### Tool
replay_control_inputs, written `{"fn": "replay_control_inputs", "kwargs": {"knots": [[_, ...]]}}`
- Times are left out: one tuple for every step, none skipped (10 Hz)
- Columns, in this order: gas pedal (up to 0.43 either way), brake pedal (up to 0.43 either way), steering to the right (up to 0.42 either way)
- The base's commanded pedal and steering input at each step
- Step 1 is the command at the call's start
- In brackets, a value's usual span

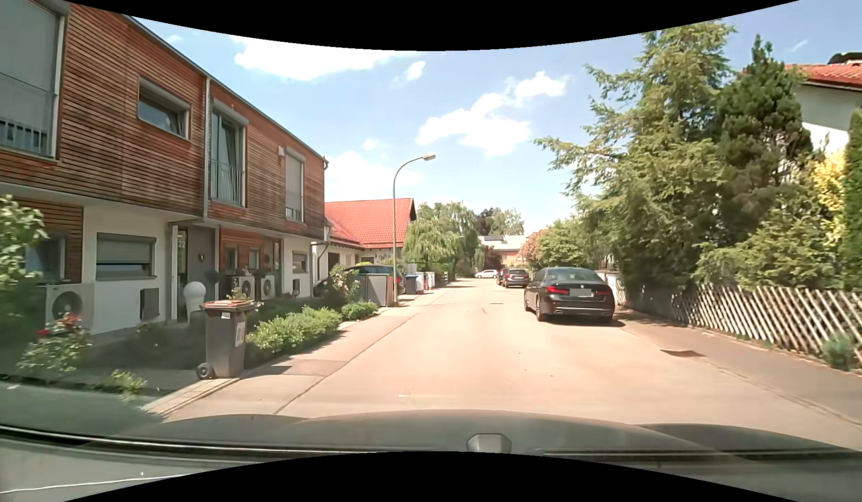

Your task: Follow the waypoints while adhering to traffic rules and regulations

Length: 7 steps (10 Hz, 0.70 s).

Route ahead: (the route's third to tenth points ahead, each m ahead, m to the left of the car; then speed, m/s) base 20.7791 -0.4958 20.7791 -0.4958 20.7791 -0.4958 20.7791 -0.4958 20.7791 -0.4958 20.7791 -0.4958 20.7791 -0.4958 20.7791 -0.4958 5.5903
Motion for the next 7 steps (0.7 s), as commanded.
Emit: {"fn": "replay_control_inputs", "kwargs": {"knots": [[0.138, 0.006, -0.038], [0.13, 0.006, -0.02], [0.11, 0.006, -0.011], [0.098, 0.006, -0.006], [0.079, 0.006, -0.001], [0.067, 0.006, 0.001], [0.039, 0.006, 0.001]]}}
